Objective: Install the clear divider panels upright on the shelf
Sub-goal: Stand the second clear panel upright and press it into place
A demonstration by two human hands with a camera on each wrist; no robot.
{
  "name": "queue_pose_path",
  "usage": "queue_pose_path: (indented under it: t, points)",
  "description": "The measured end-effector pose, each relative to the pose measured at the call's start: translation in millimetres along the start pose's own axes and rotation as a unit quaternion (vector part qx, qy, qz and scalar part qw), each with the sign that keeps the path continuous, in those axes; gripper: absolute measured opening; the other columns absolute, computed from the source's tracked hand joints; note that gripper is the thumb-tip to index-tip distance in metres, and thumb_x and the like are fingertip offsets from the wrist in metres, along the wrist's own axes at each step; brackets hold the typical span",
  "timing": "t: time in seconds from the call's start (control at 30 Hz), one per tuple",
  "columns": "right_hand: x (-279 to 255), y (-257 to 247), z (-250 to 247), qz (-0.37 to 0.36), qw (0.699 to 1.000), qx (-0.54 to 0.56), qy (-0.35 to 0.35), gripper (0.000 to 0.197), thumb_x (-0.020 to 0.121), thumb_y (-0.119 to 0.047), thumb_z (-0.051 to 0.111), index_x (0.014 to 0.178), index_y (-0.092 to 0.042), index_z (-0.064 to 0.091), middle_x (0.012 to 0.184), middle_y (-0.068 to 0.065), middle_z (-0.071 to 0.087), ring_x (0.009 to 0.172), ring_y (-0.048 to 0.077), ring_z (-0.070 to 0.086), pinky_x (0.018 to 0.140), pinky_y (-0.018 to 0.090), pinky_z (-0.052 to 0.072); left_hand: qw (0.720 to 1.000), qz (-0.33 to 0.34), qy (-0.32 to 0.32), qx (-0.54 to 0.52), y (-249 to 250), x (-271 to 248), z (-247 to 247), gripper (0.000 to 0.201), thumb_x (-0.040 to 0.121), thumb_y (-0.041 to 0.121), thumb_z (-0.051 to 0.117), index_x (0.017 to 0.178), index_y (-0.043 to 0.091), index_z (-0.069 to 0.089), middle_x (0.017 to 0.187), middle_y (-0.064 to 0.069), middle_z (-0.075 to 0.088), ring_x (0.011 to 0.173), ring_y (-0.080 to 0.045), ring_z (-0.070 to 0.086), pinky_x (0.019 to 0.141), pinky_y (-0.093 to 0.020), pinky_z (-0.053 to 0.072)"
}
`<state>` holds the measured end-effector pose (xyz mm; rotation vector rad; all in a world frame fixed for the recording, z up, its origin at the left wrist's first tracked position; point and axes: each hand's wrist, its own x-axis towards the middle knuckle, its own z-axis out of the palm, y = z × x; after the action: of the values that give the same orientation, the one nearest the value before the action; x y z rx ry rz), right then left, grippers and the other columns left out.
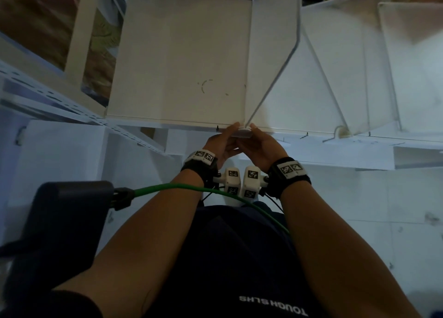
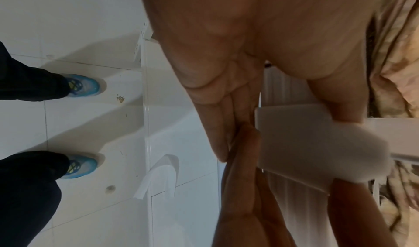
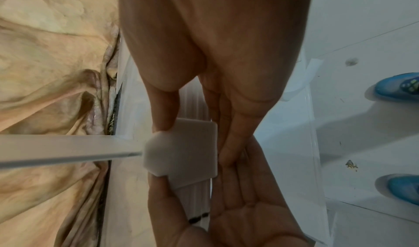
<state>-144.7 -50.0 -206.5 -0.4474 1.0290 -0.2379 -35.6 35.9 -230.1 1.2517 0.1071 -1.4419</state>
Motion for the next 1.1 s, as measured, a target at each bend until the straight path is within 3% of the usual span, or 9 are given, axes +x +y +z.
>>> queue_pose_path:
  t: [0.4, 0.53, 0.67, 0.77, 0.87, 0.97, 1.1]
  points:
    - [6, 19, 36, 0.002, 1.000, -0.018, -0.006, 0.045, 0.093, -0.028, 0.061, 0.123, 0.005, 0.058, 0.117, 0.023, 0.065, 0.108, 0.030, 0.064, 0.096, 0.035, 0.051, 0.999, 0.020, 0.021, -0.022, 10, -6, -38, 0.046, 0.091, 0.041, 0.064, 0.123, 0.008, 0.066, 0.112, -0.016, 0.072, 0.108, -0.027, 0.068, 0.093, -0.037, 0.055]
    - [4, 17, 39, 0.001, 1.000, -0.027, 0.001, 0.039, 0.093, -0.029, 0.062, 0.117, 0.003, 0.062, 0.110, 0.021, 0.068, 0.103, 0.028, 0.066, 0.095, 0.035, 0.051, 0.999, 0.021, 0.028, -0.026, 12, -10, -35, 0.045, 0.091, 0.042, 0.063, 0.123, 0.010, 0.067, 0.112, -0.015, 0.073, 0.108, -0.026, 0.068, 0.094, -0.038, 0.055]
    - [5, 19, 37, 0.008, 0.999, -0.030, -0.010, 0.037, 0.092, -0.031, 0.062, 0.111, 0.000, 0.066, 0.108, 0.019, 0.069, 0.100, 0.027, 0.067, 0.091, 0.034, 0.053, 0.999, 0.010, 0.032, -0.026, 15, -18, -31, 0.041, 0.091, 0.044, 0.064, 0.118, 0.013, 0.069, 0.110, -0.012, 0.074, 0.106, -0.025, 0.068, 0.086, -0.036, 0.055]
    - [2, 17, 34, 0.012, 0.999, -0.050, -0.011, 0.031, 0.090, -0.036, 0.064, 0.100, -0.006, 0.070, 0.098, 0.015, 0.071, 0.088, 0.025, 0.069, 0.088, 0.035, 0.054, 0.999, 0.008, 0.024, -0.029, 11, -23, -29, 0.047, 0.089, 0.049, 0.064, 0.119, 0.013, 0.070, 0.114, -0.010, 0.073, 0.108, -0.025, 0.067, 0.086, -0.037, 0.055]
    - [0, 18, 32, 0.008, 0.996, -0.085, 0.015, 0.042, 0.084, -0.042, 0.070, 0.106, -0.006, 0.065, 0.098, 0.015, 0.067, 0.089, 0.027, 0.067, 0.086, 0.038, 0.056, 1.000, 0.006, 0.009, -0.025, 4, -31, -28, 0.042, 0.090, 0.050, 0.063, 0.113, 0.017, 0.073, 0.113, -0.007, 0.073, 0.109, -0.022, 0.067, 0.094, -0.040, 0.054]
    - [-5, 18, 28, 0.004, 0.994, -0.106, 0.021, 0.049, 0.086, -0.042, 0.068, 0.114, -0.003, 0.061, 0.102, 0.015, 0.067, 0.093, 0.027, 0.067, 0.084, 0.037, 0.057, 0.999, 0.022, 0.036, -0.012, -3, -33, -26, 0.031, 0.091, 0.046, 0.063, 0.096, 0.020, 0.078, 0.107, -0.005, 0.075, 0.107, -0.020, 0.068, 0.093, -0.039, 0.054]
    - [-16, 17, 4, -0.022, 0.994, -0.089, 0.055, 0.043, 0.092, -0.032, 0.064, 0.117, 0.002, 0.057, 0.106, 0.016, 0.068, 0.094, 0.028, 0.068, 0.085, 0.037, 0.056, 0.999, 0.016, 0.048, -0.006, -22, -28, -11, 0.034, 0.091, 0.035, 0.067, 0.110, 0.008, 0.071, 0.110, -0.010, 0.074, 0.108, -0.024, 0.068, 0.093, -0.041, 0.056]
